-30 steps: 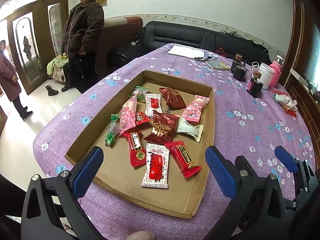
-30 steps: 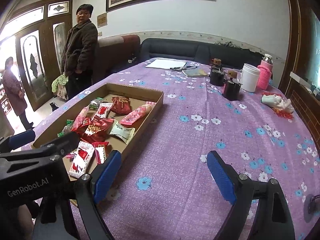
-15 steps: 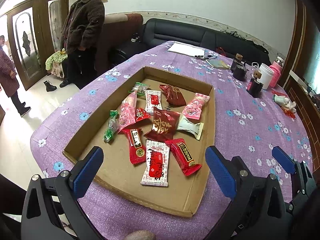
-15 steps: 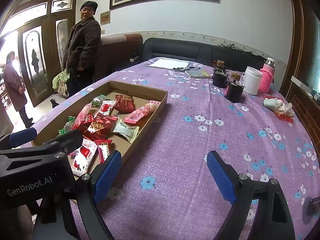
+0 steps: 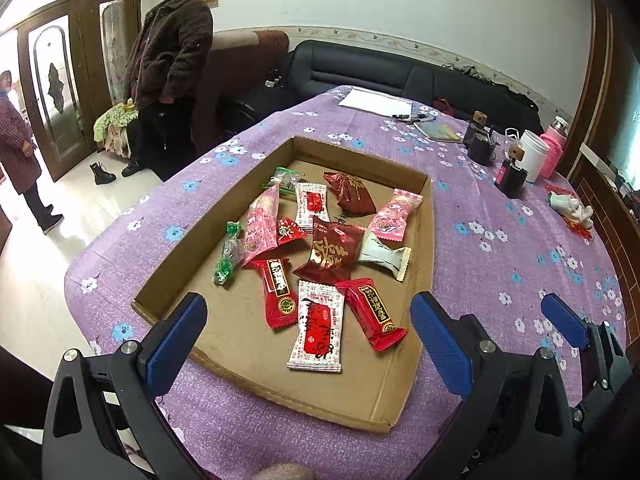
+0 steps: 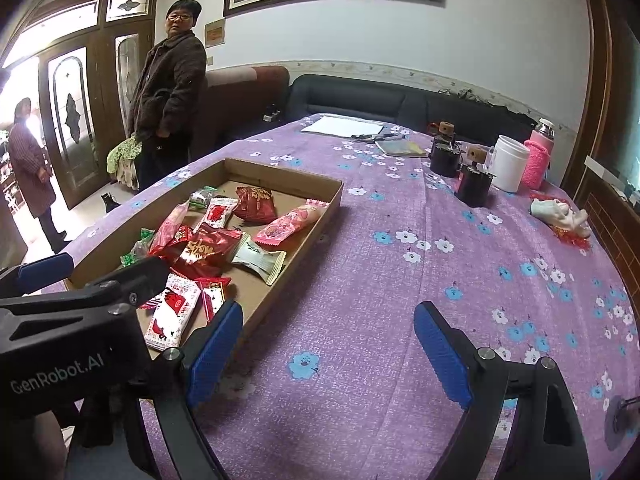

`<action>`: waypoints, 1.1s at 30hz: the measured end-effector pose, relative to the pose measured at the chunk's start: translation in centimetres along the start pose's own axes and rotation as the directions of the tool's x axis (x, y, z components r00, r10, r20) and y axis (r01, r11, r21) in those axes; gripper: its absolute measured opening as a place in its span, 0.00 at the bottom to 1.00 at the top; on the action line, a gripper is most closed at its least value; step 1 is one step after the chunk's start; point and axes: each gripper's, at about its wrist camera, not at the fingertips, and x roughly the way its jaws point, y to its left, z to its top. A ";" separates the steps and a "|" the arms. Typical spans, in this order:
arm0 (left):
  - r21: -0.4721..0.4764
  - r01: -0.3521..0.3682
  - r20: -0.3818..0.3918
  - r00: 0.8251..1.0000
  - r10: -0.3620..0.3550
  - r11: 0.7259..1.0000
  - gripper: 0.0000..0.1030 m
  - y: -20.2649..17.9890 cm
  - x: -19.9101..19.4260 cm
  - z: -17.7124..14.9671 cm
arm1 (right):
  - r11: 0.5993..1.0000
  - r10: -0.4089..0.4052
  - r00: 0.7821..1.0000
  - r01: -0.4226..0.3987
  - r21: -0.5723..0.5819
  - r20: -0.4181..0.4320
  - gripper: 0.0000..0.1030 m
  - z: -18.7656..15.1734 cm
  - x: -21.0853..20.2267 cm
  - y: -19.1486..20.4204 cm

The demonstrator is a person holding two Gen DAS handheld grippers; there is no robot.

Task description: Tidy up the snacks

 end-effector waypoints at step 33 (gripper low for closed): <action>-0.097 -0.046 0.007 0.999 0.047 0.994 1.00 3.9 -0.2 0.9 | 0.993 0.003 1.000 -0.003 -0.115 -0.003 0.86 2.3 0.6 3.9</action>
